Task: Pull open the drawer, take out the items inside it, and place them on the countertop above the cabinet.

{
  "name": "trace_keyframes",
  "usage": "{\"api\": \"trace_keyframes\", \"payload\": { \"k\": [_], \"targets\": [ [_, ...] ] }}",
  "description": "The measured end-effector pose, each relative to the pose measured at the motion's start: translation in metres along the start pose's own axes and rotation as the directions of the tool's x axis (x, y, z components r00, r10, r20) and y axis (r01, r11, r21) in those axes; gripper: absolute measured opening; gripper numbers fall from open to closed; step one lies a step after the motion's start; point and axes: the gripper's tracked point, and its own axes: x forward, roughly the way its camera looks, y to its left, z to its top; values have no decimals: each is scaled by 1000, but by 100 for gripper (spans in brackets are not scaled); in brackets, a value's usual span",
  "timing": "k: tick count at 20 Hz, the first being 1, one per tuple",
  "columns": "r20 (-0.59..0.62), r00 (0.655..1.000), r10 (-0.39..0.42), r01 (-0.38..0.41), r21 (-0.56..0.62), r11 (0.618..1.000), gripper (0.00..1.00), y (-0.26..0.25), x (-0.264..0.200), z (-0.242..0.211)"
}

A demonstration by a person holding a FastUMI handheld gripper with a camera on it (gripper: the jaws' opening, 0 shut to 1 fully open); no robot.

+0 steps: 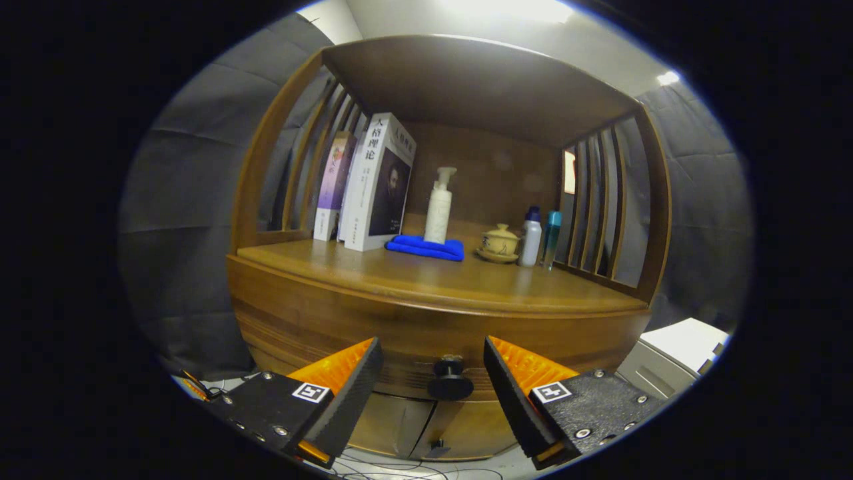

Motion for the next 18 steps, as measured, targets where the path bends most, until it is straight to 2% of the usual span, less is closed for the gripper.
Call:
{"api": "trace_keyframes", "payload": {
  "k": [4, 10, 14, 15, 17, 18],
  "targets": [
    [-33, 999, 11, -9, 46, 999, 93, 2, 13, -20],
    [-73, 997, 19, -11, 108, 994, 85, 4, 23, -43],
    [-68, 998, -16, 21, 80, 997, 70, -6, 30, -44],
    [-64, 998, -16, 22, 91, 996, 61, -8, 30, -42],
    [-66, 998, -6, 14, 136, 991, 52, -7, 30, -43],
    [-70, 998, -5, 15, 144, 989, 51, -7, 30, -44]
  ]
}}
